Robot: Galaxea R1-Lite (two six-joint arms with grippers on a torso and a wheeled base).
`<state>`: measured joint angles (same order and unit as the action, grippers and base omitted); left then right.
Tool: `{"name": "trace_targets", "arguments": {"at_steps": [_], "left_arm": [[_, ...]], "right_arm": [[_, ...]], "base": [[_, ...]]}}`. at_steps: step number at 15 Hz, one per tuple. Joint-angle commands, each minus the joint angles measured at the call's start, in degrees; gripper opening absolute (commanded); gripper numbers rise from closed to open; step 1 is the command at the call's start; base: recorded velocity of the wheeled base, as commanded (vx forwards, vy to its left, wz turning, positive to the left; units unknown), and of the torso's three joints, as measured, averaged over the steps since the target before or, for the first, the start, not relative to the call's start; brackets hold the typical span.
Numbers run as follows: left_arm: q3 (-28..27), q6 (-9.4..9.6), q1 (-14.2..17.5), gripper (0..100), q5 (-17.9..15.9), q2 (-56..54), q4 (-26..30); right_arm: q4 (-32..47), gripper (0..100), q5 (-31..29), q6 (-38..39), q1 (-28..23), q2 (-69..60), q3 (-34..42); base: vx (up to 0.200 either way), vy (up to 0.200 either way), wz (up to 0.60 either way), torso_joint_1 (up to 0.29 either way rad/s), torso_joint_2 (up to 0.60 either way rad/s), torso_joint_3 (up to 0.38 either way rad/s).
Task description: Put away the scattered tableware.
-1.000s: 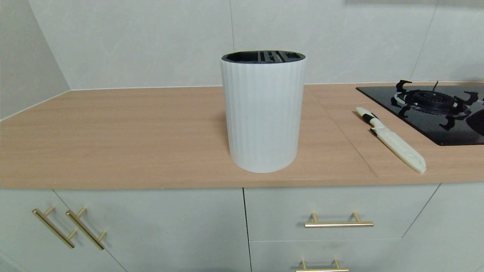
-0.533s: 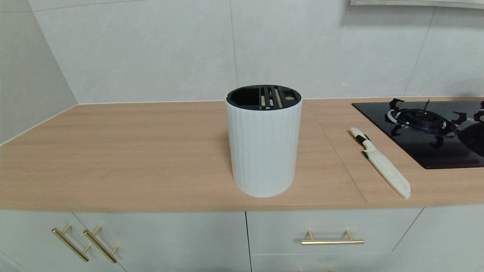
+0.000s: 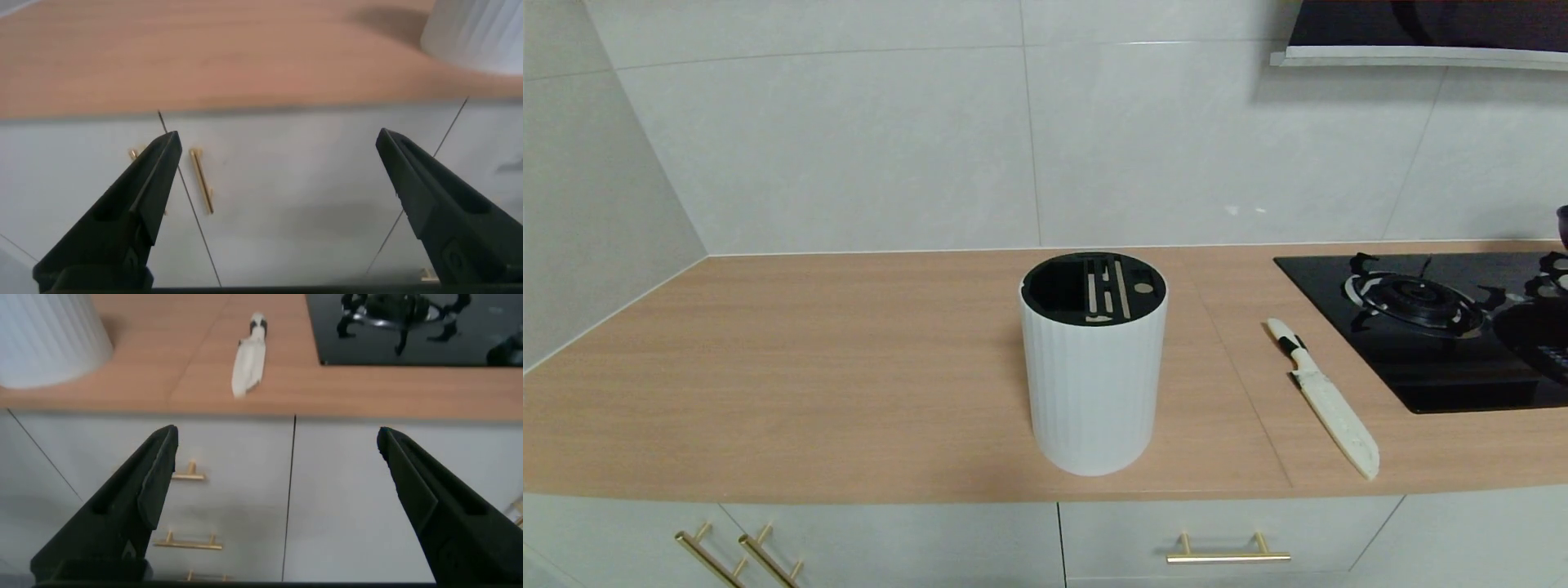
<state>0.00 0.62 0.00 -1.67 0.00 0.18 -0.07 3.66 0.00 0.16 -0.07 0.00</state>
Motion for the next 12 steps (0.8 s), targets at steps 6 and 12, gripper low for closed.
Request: {"name": "trace_targets", "arguments": {"at_steps": [6,12], "left_arm": [[0.0,-0.01,0.0,100,0.0,0.0,0.0],[0.0,-0.01,0.0,100,0.0,0.0,0.0]], "right_arm": [[0.0,100,0.0,0.0,0.0,0.1,0.0],[0.0,100,0.0,0.0,0.0,0.1,0.0]], "base": [[0.0,0.0,0.0,0.258,-0.55,-0.293],[0.0,0.0,0.0,0.263,-0.54,-0.29]]}}
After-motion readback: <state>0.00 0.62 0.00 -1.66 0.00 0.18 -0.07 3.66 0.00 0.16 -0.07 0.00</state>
